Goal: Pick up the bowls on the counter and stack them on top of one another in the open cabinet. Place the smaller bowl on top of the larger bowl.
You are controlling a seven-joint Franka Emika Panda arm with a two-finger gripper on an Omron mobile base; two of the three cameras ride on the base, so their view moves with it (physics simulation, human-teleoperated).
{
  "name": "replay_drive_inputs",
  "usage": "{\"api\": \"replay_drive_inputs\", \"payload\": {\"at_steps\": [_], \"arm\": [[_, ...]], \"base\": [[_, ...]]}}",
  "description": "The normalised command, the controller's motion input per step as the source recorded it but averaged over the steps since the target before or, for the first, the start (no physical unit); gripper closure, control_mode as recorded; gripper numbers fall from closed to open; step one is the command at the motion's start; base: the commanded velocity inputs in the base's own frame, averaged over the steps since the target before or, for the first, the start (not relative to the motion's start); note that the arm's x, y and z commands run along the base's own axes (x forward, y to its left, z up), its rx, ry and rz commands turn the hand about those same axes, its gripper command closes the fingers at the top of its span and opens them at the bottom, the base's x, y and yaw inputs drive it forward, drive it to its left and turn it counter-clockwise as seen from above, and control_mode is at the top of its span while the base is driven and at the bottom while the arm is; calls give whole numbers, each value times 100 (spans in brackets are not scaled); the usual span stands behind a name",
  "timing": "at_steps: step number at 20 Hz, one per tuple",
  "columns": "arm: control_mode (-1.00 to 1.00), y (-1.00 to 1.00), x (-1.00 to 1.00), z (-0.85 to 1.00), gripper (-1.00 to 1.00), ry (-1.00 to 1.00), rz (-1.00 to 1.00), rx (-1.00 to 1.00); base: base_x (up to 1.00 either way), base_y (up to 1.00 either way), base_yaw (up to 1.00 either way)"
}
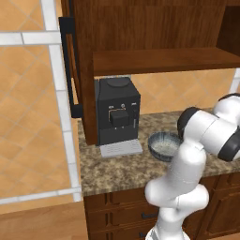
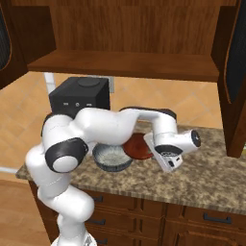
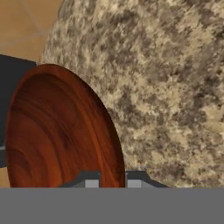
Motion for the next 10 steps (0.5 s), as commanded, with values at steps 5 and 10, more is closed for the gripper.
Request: {"api": "replay_drive_inputs", "payload": {"at_steps": [5,10], "arm": [[-100,60,0,14,100,0,14,4],[-100,58,0,0,100,0,16,0]], "base": [[0,0,0],[0,0,0]]}}
